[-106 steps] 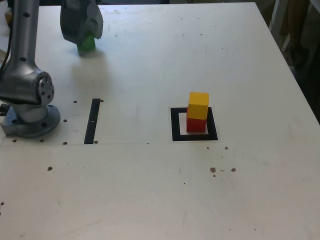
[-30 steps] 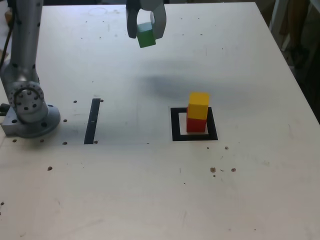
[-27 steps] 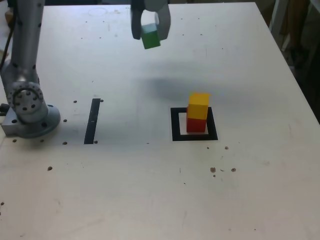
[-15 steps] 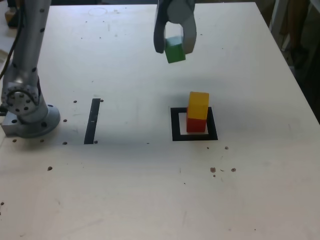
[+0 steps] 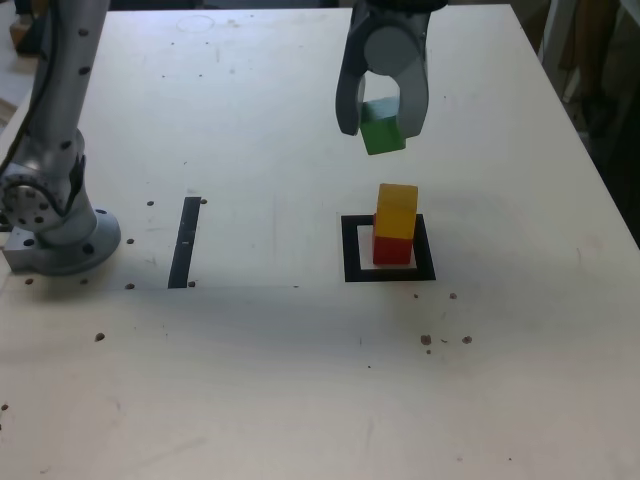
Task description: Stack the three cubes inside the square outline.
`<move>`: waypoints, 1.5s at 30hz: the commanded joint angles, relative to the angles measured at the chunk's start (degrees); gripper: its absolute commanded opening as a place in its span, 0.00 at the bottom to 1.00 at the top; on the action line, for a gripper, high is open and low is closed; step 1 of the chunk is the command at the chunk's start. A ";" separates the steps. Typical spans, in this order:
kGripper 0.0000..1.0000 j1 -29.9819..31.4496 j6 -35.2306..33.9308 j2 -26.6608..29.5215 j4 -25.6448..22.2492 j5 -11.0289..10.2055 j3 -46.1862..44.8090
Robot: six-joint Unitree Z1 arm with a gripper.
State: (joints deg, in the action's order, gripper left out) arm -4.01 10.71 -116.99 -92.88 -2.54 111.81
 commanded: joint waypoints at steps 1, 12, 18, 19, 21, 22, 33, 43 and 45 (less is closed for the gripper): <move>0.29 0.75 -0.50 -0.33 -0.84 -0.21 0.27; 0.29 5.58 -3.63 -0.84 -0.81 -0.45 -0.01; 0.29 7.55 -4.97 -1.65 -0.67 -0.45 -0.02; 0.29 7.70 -5.08 -1.79 -0.66 -0.43 0.04; 0.29 7.87 -5.17 -2.06 -0.64 -0.41 0.21; 0.29 7.92 -5.18 -2.17 -0.64 -0.39 0.30; 0.29 7.99 -5.19 -3.34 -0.52 -0.45 1.02; 0.77 8.00 -5.20 -3.63 -0.08 -0.10 0.66; 0.87 8.00 -5.16 -3.57 0.04 -0.06 0.65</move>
State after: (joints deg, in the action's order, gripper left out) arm 3.93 5.60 -120.29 -92.30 -2.70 112.46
